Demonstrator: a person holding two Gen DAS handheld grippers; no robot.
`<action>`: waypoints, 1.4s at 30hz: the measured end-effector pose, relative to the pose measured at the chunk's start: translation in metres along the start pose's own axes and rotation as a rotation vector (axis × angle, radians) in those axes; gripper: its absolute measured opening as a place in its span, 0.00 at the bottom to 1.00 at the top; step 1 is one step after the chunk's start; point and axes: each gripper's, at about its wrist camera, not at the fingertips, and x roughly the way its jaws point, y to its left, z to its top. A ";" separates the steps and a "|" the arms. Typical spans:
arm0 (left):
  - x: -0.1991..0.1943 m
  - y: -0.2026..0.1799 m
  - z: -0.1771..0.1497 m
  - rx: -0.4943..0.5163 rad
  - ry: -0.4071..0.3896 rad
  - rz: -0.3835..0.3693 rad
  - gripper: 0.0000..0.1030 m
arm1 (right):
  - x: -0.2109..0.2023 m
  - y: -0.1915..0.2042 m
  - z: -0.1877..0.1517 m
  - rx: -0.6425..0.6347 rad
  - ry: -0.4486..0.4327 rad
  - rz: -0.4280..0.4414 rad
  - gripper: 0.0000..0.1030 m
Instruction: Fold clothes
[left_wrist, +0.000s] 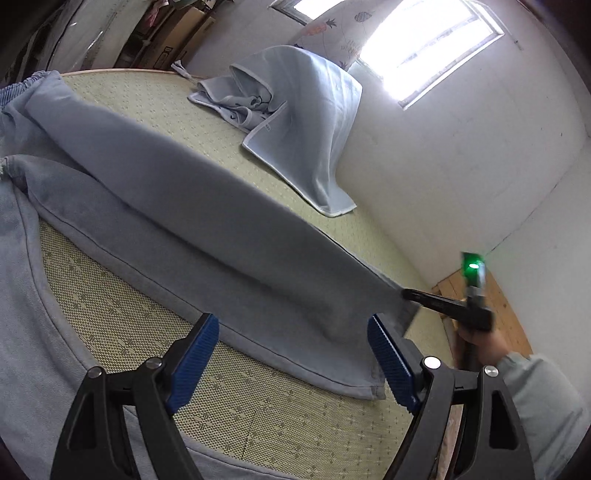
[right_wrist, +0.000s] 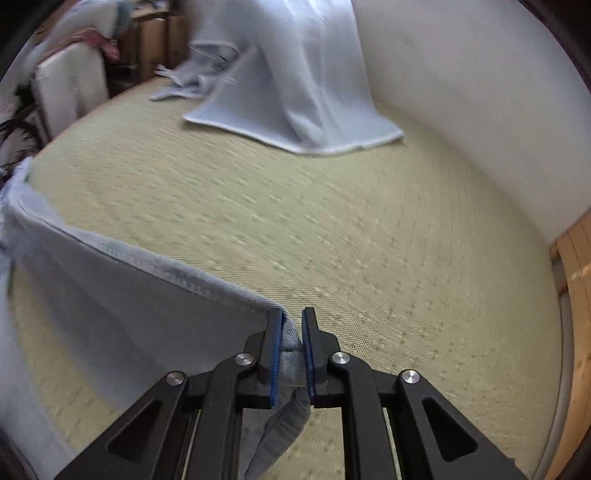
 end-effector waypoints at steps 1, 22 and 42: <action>0.001 -0.001 0.000 0.003 0.003 -0.001 0.83 | 0.013 -0.003 0.001 0.022 0.013 -0.009 0.10; 0.007 -0.003 -0.009 0.031 0.067 -0.008 0.83 | -0.002 0.055 -0.143 0.031 0.003 0.092 0.51; 0.007 -0.003 -0.011 0.031 0.092 -0.020 0.83 | -0.001 0.017 -0.167 0.227 0.092 0.260 0.44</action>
